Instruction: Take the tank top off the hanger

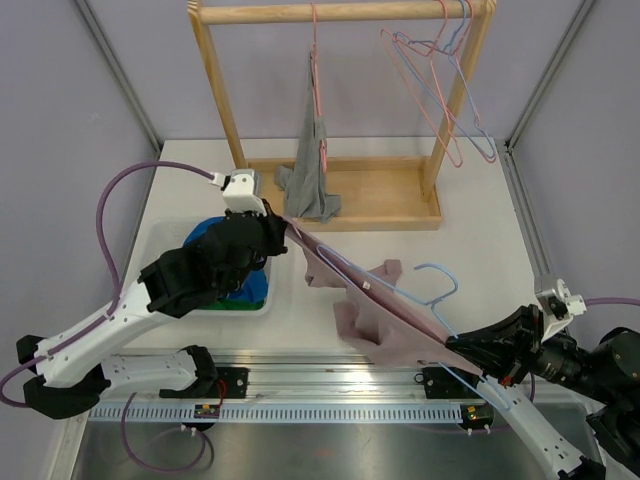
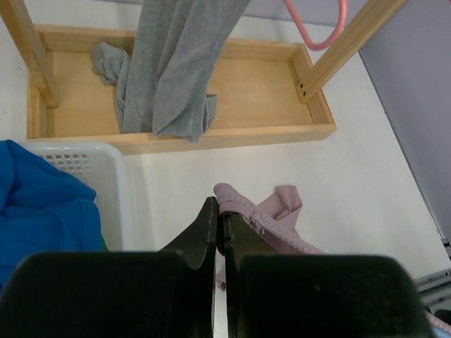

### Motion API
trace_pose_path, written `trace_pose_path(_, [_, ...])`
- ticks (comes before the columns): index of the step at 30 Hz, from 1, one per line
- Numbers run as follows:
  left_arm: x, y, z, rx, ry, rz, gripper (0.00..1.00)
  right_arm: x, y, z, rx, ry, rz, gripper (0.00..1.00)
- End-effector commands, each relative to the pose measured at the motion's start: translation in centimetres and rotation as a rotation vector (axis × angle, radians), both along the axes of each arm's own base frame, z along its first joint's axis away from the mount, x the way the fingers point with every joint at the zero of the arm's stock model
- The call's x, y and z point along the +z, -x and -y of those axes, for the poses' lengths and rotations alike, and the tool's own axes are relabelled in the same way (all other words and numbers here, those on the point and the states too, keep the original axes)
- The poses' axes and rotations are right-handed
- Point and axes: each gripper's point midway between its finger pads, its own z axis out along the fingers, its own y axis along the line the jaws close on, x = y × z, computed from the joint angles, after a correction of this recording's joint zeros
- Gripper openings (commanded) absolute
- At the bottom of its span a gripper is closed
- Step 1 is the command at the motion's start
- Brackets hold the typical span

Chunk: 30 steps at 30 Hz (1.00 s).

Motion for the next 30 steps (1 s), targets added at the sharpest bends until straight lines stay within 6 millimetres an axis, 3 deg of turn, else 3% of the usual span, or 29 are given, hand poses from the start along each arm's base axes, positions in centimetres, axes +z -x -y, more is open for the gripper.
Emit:
trace_pose_path(1, [-2.1, -0.4, -0.9, 0.028, -0.044, -0.040, 0.00, 2.5, 2.7, -0.3, 0.122, -0.093, 0.173, 0.00])
trace_pose_path(3, [-3.2, 0.2, 0.1, -0.036, -0.061, -0.079, 0.00, 3.5, 2.5, -0.2, 0.110, -0.136, 0.232, 0.00])
trace_pose_path(7, [-5.1, 2.2, 2.9, -0.219, -0.036, -0.133, 0.00, 5.4, 0.1, 0.0, 0.006, -0.210, 0.306, 0.00])
trace_pose_path(8, [-6.4, 3.1, 3.4, -0.278, -0.036, -0.144, 0.00, 7.5, 0.1, 0.1, -0.004, -0.279, 0.384, 0.00])
trace_pose_path(10, [-6.5, 5.2, 5.9, -0.435, 0.012, -0.137, 0.00, 7.8, -1.9, 0.1, -0.067, -0.362, 0.419, 0.00])
trace_pose_path(11, [-6.9, 6.0, 6.5, -0.486, 0.015, -0.141, 0.00, 10.4, -1.6, 0.7, -0.083, -0.470, 0.517, 0.00])
trace_pose_path(13, [-8.2, 8.4, 8.1, -0.619, 0.015, -0.165, 0.00, 10.3, -3.9, 0.7, -0.138, -0.562, 0.566, 0.00])
trace_pose_path(14, [-8.7, 9.1, 8.5, -0.657, 0.012, -0.173, 0.00, 12.4, -2.9, 1.6, -0.135, -0.668, 0.673, 0.00])
trace_pose_path(15, [-9.1, 10.3, 9.2, -0.720, 0.018, -0.178, 0.00, 11.3, -5.0, 1.0, -0.158, -0.678, 0.651, 0.00])
trace_pose_path(17, [-11.0, 11.3, 9.2, -0.753, 0.012, -0.203, 0.00, 12.2, -6.2, 1.7, -0.230, -0.727, 0.720, 0.00])
trace_pose_path(18, [-11.6, 11.4, 8.9, -0.741, 0.016, -0.215, 0.00, 11.9, -7.8, 1.2, -0.259, -0.699, 0.716, 0.00])
trace_pose_path(19, [-13.1, 11.0, 7.9, -0.692, -0.011, -0.231, 0.00, 12.1, -8.6, 1.6, -0.312, -0.685, 0.755, 0.00])
trace_pose_path(22, [-15.0, 10.3, 6.3, -0.583, -0.044, -0.277, 0.00, 11.9, -10.9, 2.4, -0.427, -0.678, 0.746, 0.00])
trace_pose_path(23, [-16.0, 9.5, 4.8, -0.500, -0.096, -0.296, 0.00, 11.4, -11.6, 2.2, -0.446, -0.647, 0.726, 0.00])
trace_pose_path(25, [-16.3, 8.9, 3.8, -0.419, -0.110, -0.318, 0.00, 11.9, -11.4, 2.2, -0.442, -0.604, 0.712, 0.00])
trace_pose_path(26, [-16.4, 8.3, 2.6, -0.356, -0.139, -0.316, 0.01, 9.6, -13.2, 1.4, -0.458, -0.510, 0.577, 0.00])
trace_pose_path(27, [-16.3, 8.1, 2.2, -0.321, -0.134, -0.323, 0.06, 11.2, -12.6, 2.2, -0.482, -0.503, 0.557, 0.00])
trace_pose_path(28, [-16.2, 8.0, 1.8, -0.299, -0.137, -0.320, 0.17, 10.7, -13.0, 2.2, -0.498, -0.454, 0.512, 0.00])
trace_pose_path(29, [-15.5, 7.5, 0.9, -0.255, -0.144, -0.305, 0.32, 7.8, -14.2, 1.7, -0.515, -0.330, 0.389, 0.00])
trace_pose_path(30, [-15.0, 7.3, 0.5, -0.229, -0.134, -0.298, 0.52, 8.9, -14.3, 2.0, -0.535, -0.297, 0.374, 0.00])
